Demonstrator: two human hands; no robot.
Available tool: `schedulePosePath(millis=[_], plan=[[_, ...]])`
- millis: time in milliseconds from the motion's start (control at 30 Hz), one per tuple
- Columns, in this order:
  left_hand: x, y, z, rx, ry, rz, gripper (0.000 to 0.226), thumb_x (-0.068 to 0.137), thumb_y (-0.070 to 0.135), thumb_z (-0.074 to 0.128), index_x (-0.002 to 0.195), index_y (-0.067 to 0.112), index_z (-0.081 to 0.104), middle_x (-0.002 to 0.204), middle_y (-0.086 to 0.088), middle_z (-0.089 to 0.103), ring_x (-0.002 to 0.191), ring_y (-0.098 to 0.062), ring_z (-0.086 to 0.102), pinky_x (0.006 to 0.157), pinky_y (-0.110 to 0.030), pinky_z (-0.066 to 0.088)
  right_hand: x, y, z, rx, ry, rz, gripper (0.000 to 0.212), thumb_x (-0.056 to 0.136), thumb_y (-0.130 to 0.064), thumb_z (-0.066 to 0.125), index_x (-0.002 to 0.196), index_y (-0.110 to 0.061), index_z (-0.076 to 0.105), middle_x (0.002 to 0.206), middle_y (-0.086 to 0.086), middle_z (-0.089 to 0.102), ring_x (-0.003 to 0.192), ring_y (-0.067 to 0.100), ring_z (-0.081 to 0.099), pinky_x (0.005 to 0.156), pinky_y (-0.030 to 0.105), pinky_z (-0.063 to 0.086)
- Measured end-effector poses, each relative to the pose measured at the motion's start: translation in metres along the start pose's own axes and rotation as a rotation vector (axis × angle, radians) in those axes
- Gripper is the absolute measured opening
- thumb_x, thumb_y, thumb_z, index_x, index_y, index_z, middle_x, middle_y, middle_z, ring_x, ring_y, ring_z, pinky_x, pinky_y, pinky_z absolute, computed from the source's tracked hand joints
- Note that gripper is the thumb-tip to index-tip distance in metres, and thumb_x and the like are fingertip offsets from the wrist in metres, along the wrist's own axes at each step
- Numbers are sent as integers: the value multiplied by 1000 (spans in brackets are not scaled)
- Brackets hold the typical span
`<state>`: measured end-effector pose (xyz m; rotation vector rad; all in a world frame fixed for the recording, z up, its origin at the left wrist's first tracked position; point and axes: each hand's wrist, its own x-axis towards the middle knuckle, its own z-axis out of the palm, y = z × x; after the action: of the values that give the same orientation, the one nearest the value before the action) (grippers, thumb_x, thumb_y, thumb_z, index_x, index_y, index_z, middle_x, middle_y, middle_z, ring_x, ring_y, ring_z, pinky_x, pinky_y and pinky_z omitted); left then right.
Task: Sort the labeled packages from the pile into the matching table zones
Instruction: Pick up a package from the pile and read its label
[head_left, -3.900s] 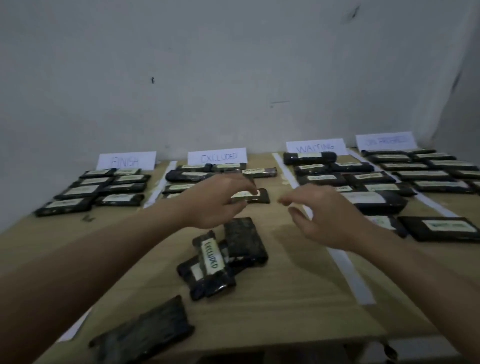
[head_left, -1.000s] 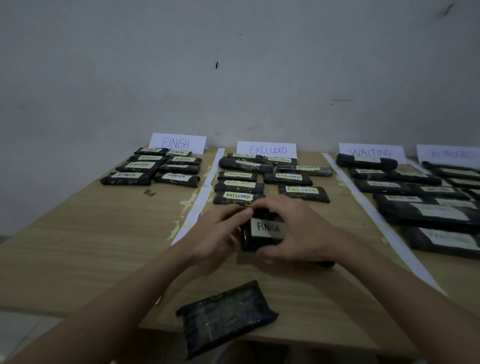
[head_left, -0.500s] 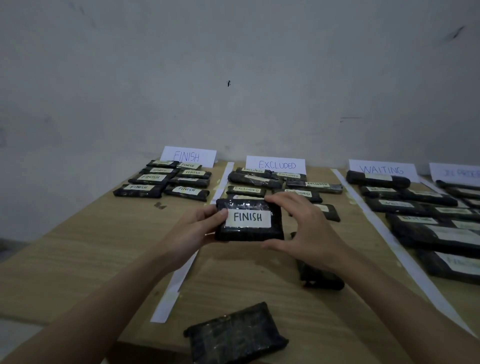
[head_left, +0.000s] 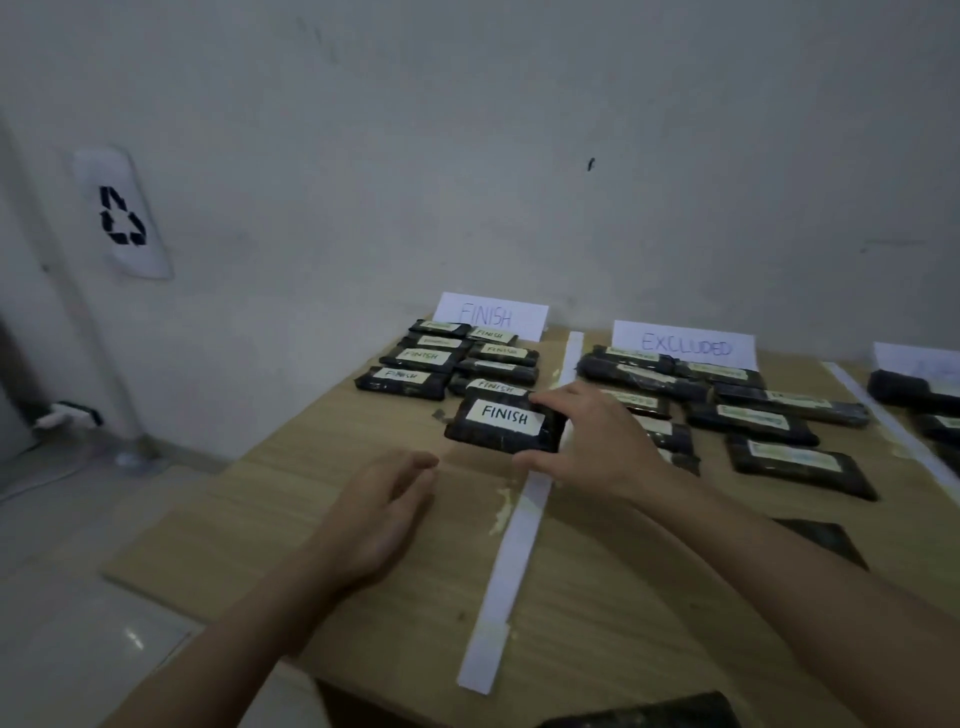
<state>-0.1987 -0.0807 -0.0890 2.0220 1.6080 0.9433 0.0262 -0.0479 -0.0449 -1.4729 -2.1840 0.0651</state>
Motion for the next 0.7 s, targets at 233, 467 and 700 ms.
schedulePosePath(millis=[233,467,700], plan=[[-8,-16,4,209,-54,133,55,82,46,41,129,19,51,136,10,45,124,-5,42,100,-10,24,42,-15,50,-49,-53,111,66,71,-61,65,124,-22,55,120,2,58,113,21,48,91,37,43],[-11,-11,4,255,-9,184,43,92,34,49,132,18,47,138,8,43,124,-6,41,98,-11,25,35,-14,50,-116,-136,91,72,74,-66,57,132,-24,48,132,0,51,125,22,37,98,41,38],[-16,9,4,289,-31,243,31,93,26,47,122,18,57,126,4,56,113,-13,52,95,-22,38,-17,-9,13,117,-121,-132,30,82,-34,66,106,-16,68,109,-2,67,102,12,59,92,37,47]])
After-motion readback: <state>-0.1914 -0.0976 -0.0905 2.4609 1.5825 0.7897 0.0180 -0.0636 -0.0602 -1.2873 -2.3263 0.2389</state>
